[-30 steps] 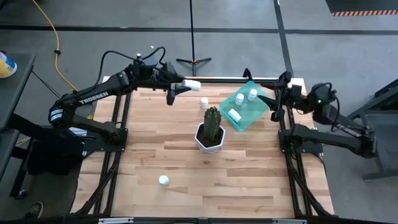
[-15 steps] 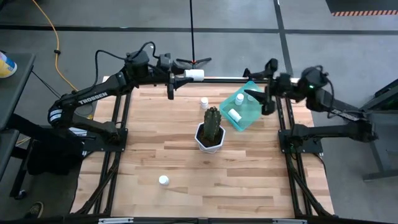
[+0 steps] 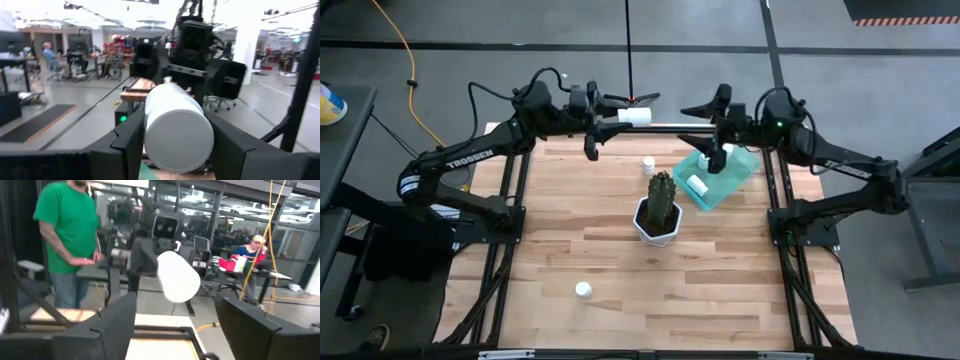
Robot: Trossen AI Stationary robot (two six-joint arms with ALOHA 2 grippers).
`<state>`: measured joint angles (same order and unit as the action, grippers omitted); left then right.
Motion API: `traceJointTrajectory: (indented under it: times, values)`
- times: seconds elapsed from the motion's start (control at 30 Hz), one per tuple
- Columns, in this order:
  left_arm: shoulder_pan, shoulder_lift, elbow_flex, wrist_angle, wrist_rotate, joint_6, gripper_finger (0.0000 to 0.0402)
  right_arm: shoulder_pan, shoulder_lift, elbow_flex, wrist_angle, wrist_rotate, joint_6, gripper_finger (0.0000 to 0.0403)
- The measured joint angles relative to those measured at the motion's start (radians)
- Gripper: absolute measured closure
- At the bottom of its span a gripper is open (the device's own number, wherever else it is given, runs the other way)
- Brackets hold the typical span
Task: Pick and place pill bottles into a basket
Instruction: Put the white medicine bottle into the blue bin
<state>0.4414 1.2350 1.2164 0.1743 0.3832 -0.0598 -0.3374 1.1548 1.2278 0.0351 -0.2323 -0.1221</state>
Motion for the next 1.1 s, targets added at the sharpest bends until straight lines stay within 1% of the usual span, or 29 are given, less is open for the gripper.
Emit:
traceJointTrajectory:
  times: [0.13,0.23,0.33,0.67,0.87,1.1]
  values:
    - [-0.026,0.0,0.0,0.027,-0.001,0.002,0.0193,0.0,0.061,0.081,0.007,-0.021,0.037,0.0141]
    - [-0.025,0.0,0.0,0.043,-0.001,0.002,0.0193,-0.001,0.108,0.132,0.006,-0.081,0.031,0.0141]
    - [-0.025,0.0,0.0,0.044,-0.002,0.002,0.0193,0.0,0.149,0.177,-0.014,-0.117,0.012,0.014]
    - [-0.025,0.0,0.0,0.06,-0.002,0.002,0.0193,-0.001,0.261,0.256,-0.032,-0.117,0.009,0.0107]
    - [-0.025,0.0,0.0,0.06,-0.002,0.002,0.0193,-0.003,0.298,0.279,-0.03,-0.118,0.009,0.0104]
    - [-0.025,0.0,0.0,0.059,-0.003,0.002,0.0193,-0.003,0.3,0.283,-0.02,-0.117,0.009,0.0104]
